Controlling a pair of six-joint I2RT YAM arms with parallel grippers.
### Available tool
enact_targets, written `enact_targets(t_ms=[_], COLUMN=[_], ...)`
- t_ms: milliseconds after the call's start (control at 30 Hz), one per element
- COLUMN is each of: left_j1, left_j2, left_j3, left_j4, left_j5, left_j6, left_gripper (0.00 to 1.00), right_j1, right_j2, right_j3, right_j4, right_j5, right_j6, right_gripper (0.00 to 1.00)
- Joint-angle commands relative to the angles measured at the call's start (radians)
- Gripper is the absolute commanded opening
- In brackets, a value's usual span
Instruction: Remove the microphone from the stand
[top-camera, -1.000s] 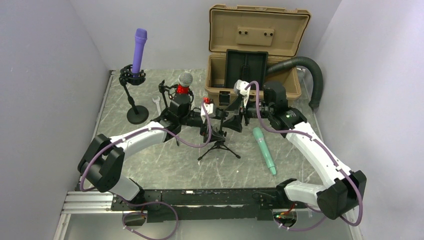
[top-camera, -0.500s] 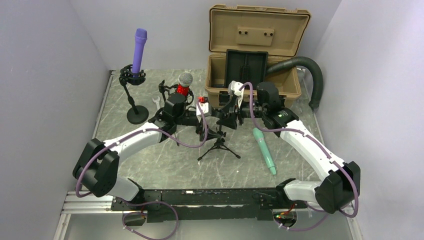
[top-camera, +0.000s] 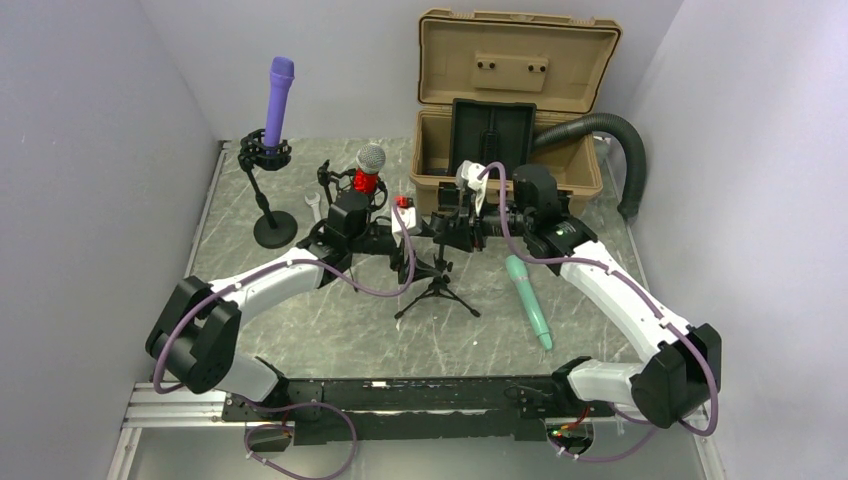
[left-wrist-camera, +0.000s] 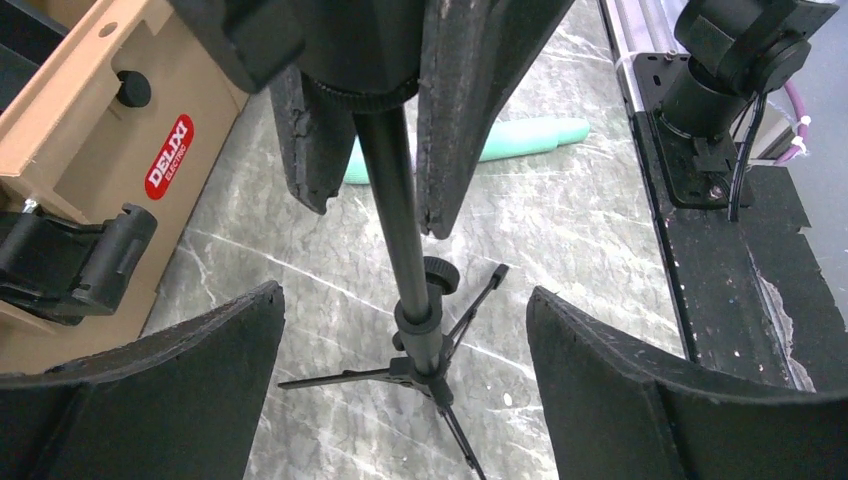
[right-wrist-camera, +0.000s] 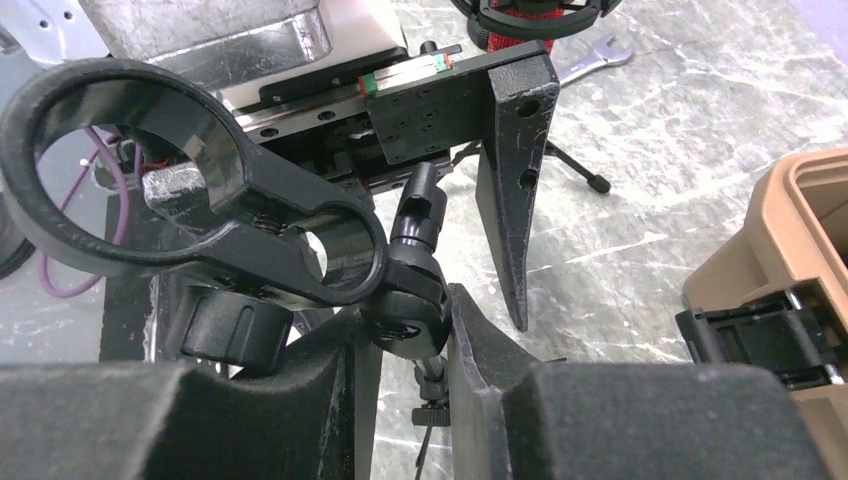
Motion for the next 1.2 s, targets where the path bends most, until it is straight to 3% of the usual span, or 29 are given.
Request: enact_targets(t_ms=[0, 433, 767, 933, 1033, 1133, 1167], left_j1=[0.001, -0.010, -0.025, -0.031, -0.031, -0.031, -0.030], left_j2=[0.011, 0.051, 0.093, 0.113, 0.124, 0.123, 0.119], left_j3=[0.020, 0.052, 0.077, 0.085, 0.092, 0.094, 0.094], left_j4=[0.068, 0.059, 0.082, 0.115, 0.133, 0.131, 0.131], left_j5=[-0.024, 0.058, 0.080, 0.085, 0.096, 0.101, 0.100], left_j6=[-0.038, -0.049, -0.081, -0.114, -0.139, -0.150, -0.154], left_gripper=[0.92, 0.80, 0.47, 0.42, 0.28, 0.01, 0.00], right_j1=[0.002, 0.001, -0.005, -0.015, -0.022, -0.029, -0.029], right_j2=[-0.051, -0.046, -0.035, -0.047, -0.055, -0.067, -0.072], right_j3=[0.108, 0.299, 0.335, 0.314, 0.300, 0.288, 0.284], right_j4=[-0.001, -0.121, -0.112, -0.076, -0.058, -0.054, -0.052], right_j5=[0.009, -0.017, -0.038, -0.059, -0.065, -0.061, -0.057], right_j6=[0.040, 0.055, 0.094, 0.129, 0.142, 0.141, 0.141], right_gripper=[0.00, 0.00, 0.00, 0.00, 0.00, 0.00, 0.00])
